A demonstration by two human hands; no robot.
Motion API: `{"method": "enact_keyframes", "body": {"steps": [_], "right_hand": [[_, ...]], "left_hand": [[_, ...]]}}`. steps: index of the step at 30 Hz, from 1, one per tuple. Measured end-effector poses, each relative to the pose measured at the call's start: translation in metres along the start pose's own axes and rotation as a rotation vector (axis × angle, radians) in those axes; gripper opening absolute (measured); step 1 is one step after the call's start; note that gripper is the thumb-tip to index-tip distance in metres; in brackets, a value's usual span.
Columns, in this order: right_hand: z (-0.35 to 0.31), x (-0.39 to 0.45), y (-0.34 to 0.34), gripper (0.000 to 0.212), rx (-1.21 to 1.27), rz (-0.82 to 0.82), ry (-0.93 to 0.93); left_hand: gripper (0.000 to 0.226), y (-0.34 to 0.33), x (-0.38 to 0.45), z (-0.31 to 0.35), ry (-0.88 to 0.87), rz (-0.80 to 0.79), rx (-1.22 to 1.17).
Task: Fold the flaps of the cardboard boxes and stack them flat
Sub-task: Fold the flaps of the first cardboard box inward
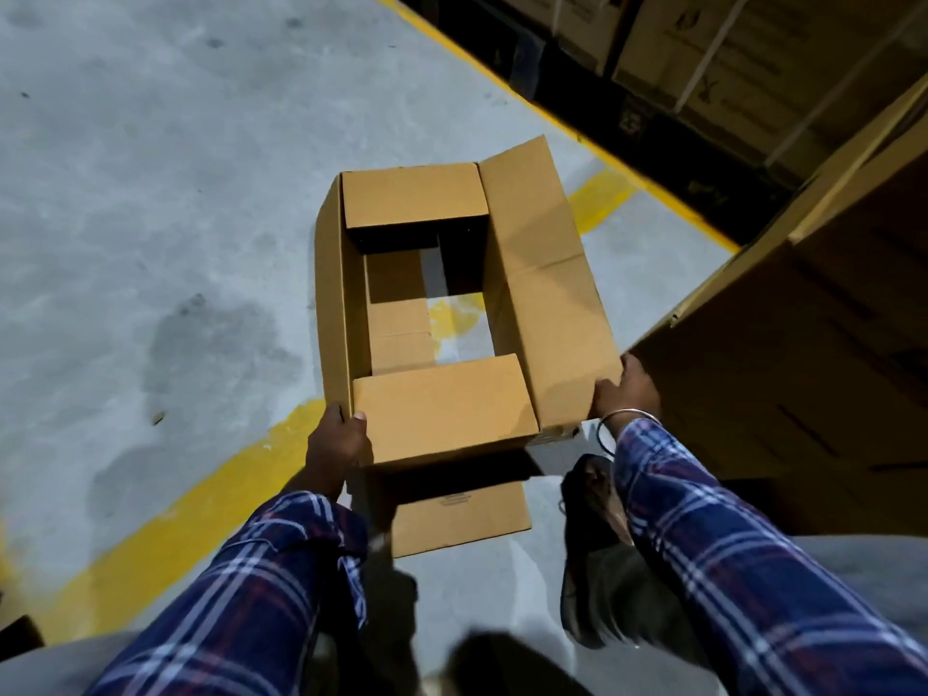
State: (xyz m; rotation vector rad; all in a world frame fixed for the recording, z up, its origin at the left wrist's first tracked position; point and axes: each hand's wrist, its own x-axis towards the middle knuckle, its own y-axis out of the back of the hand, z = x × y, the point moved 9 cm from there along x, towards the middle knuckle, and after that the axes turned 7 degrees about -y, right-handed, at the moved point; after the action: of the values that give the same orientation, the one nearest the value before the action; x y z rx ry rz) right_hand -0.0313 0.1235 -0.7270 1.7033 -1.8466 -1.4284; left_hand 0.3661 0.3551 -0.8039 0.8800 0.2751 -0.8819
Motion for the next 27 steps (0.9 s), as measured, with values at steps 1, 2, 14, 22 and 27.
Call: {"method": "enact_keyframes", "body": {"steps": [1,2,14,22,27], "right_hand": [[-0.004,-0.005,-0.004,0.056,-0.157,0.014,0.062],[-0.008,-0.011,-0.009,0.067,-0.311,0.039,0.119],[-0.014,-0.037,-0.115,0.078,-0.137,-0.473,0.105],[-0.012,-0.032,-0.135,0.063,0.048,-0.455,-0.033],[-0.013,-0.032,-0.137,0.069,0.110,-0.470,-0.040]], "left_hand": [[0.026,-0.002,0.002,-0.001,-0.011,-0.001,-0.002],[0.024,-0.003,0.001,0.000,-0.012,-0.011,-0.008],[0.076,-0.012,-0.001,-0.003,0.082,-0.175,-0.146],[0.054,-0.023,-0.004,0.011,0.086,-0.179,-0.200],[0.064,-0.026,-0.004,0.018,0.085,-0.188,-0.228]]}}
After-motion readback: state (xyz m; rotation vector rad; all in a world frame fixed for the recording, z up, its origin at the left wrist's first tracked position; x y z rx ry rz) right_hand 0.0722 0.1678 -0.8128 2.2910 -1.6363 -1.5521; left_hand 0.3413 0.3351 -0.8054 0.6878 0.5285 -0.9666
